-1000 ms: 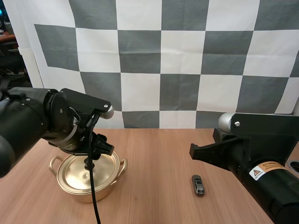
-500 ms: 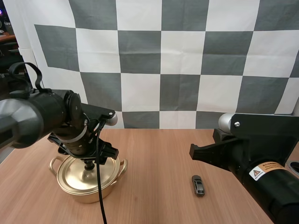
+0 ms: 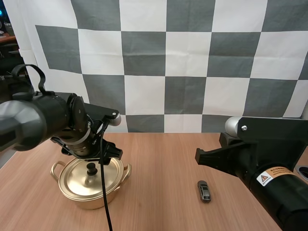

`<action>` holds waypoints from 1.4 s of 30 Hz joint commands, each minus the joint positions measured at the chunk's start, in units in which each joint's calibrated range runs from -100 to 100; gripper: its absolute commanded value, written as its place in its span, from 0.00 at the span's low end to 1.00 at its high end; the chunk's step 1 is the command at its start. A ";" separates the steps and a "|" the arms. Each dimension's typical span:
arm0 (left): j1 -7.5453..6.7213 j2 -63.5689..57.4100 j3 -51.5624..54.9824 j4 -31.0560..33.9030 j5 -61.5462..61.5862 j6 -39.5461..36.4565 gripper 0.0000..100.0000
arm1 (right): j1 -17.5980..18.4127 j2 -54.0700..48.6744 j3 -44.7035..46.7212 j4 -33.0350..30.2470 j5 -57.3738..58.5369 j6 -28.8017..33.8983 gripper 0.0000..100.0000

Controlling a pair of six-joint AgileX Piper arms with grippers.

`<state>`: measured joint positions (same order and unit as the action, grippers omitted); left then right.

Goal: Open the pot, put the car inside, and close it

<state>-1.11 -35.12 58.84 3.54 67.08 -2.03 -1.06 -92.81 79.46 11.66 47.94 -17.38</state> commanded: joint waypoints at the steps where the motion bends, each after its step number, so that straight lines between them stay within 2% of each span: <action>1: -0.01 1.76 0.01 0.12 -0.01 -0.21 1.00 | -0.02 -0.05 -0.03 0.06 -0.06 0.03 0.00; 9: -0.01 7.11 0.01 0.99 -0.27 -1.25 1.00 | -0.02 -0.05 -0.03 0.06 -0.06 0.03 0.00; 15: -0.01 8.39 0.01 7.65 -1.61 -7.32 1.00 | -0.02 -0.05 -0.03 0.06 -0.06 0.03 0.00; 21: -0.01 8.39 0.01 7.47 -0.04 -7.40 1.00 | -0.02 -0.41 -0.03 0.06 -0.06 0.03 0.00; 29: -0.01 8.39 0.01 2.54 2.94 -3.72 0.99 | -0.02 -0.41 -0.03 0.06 -0.06 0.03 0.00; 32: -0.01 8.39 0.01 2.35 3.75 -3.63 0.64 | -0.02 -0.41 -0.03 0.06 -0.06 0.03 0.00; 36: -0.01 8.39 0.01 2.35 4.28 -3.88 0.00 | -0.02 -0.41 -0.03 0.06 -0.06 0.03 0.00; 42: -0.01 8.39 0.01 2.35 3.74 -3.99 0.00 | -0.02 -0.41 -0.03 0.06 -0.06 0.03 0.00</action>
<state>-1.11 -26.74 58.84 5.84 71.08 -5.97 -1.06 -93.19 79.46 11.66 47.94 -17.38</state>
